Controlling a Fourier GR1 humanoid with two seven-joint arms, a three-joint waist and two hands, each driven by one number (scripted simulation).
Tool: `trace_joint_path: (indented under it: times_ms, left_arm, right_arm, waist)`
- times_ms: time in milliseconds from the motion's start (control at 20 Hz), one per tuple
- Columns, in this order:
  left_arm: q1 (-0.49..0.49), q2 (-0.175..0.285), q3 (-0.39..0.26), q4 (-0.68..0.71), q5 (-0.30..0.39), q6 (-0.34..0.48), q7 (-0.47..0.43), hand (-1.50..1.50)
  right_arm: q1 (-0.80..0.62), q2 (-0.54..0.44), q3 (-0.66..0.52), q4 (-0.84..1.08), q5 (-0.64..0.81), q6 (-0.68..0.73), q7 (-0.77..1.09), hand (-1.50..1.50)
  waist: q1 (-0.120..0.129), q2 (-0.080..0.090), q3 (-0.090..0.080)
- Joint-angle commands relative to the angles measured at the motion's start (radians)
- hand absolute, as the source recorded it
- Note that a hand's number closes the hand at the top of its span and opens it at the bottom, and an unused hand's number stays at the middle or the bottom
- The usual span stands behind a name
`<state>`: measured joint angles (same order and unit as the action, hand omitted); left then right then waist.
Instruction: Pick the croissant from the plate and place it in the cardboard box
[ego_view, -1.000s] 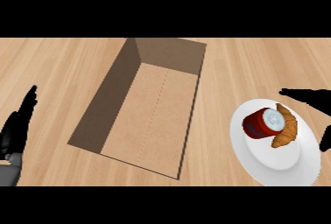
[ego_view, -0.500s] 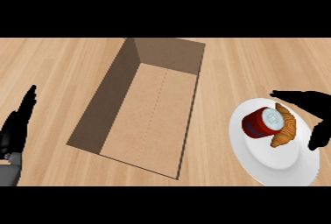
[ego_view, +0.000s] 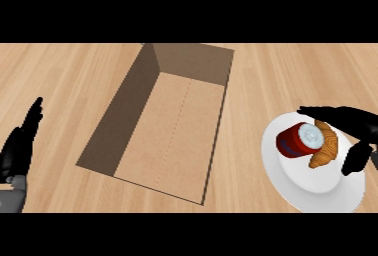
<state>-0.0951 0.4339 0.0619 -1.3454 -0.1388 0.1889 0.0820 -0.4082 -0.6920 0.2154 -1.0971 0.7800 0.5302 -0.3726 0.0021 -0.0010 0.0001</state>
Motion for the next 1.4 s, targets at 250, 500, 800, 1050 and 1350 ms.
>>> trace_joint_path:
  times_ms: [250,500,800,1050,1350]
  left_arm:
    - [0.041,-0.028,0.034,-0.017,-0.029,-0.032,-0.030,0.00]
    - [-0.035,-0.024,0.063,0.037,-0.029,-0.064,-0.011,0.00]
    - [-0.030,-0.047,0.066,0.046,-0.067,-0.053,-0.028,0.00]
    - [-0.061,-0.058,0.061,0.037,-0.075,-0.061,0.012,0.00]
    - [-0.006,-0.038,0.100,-0.004,-0.046,-0.093,-0.024,0.00]
  right_arm:
    - [0.040,0.053,-0.006,-0.105,0.105,0.069,0.085,-1.50]
    - [0.054,0.075,-0.031,-0.059,0.162,0.060,0.123,-1.50]
    - [0.048,0.176,-0.015,-0.007,0.255,-0.081,0.152,1.50]
    - [0.030,0.162,-0.054,0.079,0.306,-0.291,0.048,1.50]
    - [-0.048,0.176,-0.090,0.102,0.289,-0.353,-0.057,1.50]
  waist:
    - [0.002,0.001,0.000]
    - [0.000,0.002,0.000]
    - [0.001,0.002,0.000]
    - [0.001,0.003,0.000]
    - [0.006,0.002,0.000]
